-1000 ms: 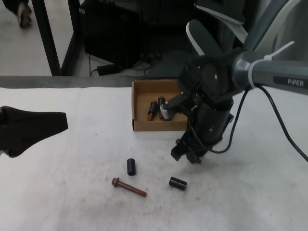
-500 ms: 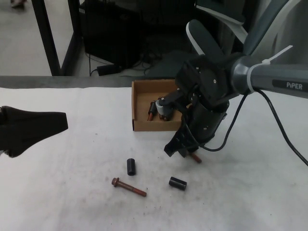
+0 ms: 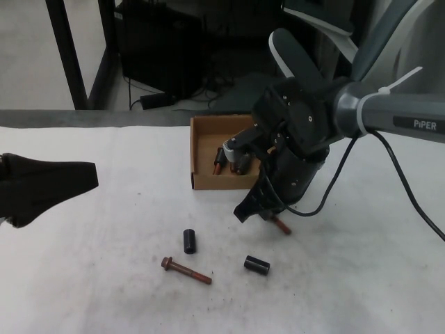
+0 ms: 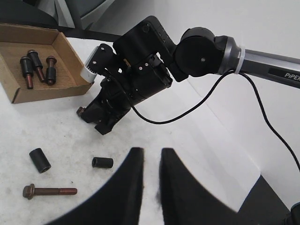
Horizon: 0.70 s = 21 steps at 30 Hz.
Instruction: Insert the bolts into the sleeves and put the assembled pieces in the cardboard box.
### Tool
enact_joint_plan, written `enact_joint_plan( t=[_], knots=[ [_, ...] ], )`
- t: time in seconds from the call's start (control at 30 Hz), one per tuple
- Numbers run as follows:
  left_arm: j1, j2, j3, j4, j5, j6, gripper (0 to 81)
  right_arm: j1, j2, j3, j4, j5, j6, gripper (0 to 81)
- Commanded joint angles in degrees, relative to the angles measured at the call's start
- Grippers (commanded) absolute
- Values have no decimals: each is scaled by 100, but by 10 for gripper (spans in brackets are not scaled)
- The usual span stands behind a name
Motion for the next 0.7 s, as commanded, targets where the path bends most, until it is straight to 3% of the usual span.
enact_joint_plan(
  t=[0.0,0.47,0.67],
  knots=[
    [8,-50,4,-67,-4,47,128,10,-35,13,-247,-65,-5,13],
    [8,-50,4,-65,-44,47,128,87,-746,-10,273,-516,91,2],
    [-16,-90,-10,-65,-790,-132,128,220,-1693,232,662,-876,306,2]
  ],
)
